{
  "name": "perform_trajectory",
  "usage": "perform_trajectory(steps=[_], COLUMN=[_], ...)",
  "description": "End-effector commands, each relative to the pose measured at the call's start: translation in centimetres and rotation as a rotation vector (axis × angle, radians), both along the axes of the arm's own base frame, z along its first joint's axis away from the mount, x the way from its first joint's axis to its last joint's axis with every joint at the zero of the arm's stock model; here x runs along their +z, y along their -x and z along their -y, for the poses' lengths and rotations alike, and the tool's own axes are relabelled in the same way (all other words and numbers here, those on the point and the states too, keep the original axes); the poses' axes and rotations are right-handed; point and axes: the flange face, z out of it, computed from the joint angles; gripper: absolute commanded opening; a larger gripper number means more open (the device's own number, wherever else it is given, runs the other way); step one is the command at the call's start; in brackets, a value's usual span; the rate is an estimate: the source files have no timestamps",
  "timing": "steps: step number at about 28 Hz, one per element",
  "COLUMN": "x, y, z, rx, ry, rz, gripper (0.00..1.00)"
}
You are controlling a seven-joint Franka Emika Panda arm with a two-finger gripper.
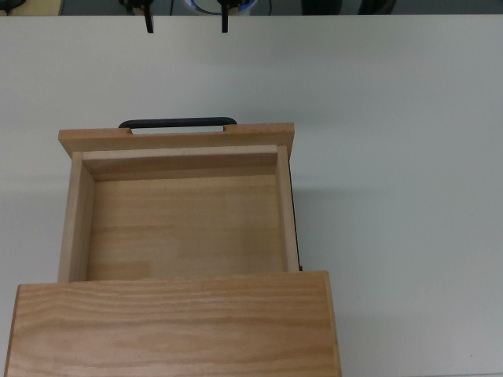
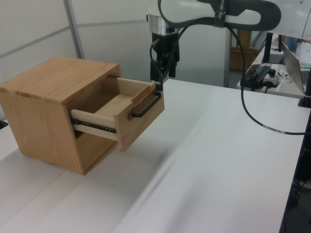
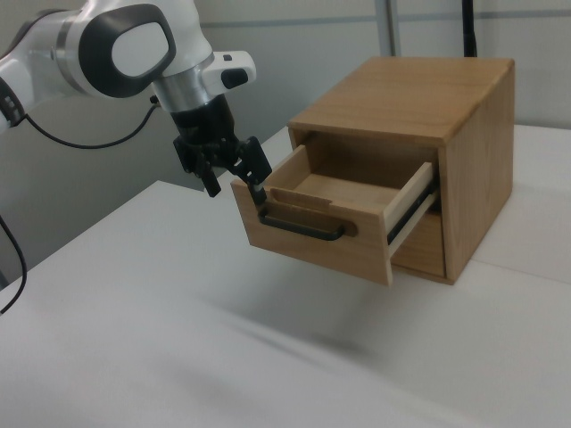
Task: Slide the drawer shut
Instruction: 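Lower the gripper down in front of the open drawer's black handle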
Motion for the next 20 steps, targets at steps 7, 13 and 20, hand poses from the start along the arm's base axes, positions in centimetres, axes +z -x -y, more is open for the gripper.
perform_trajectory(steps=[7,13,20], x=[-0.4,-2.0,-2.8], y=[0.7,0.3,0.0], z=[0.5,1.0,2.0], rx=[-0.024,-0.033,-0.051], ry=[-0.007,-0.004,-0.006], rz=[-0.035,-0.064,-0.085], gripper=[0.0,0.0,0.0])
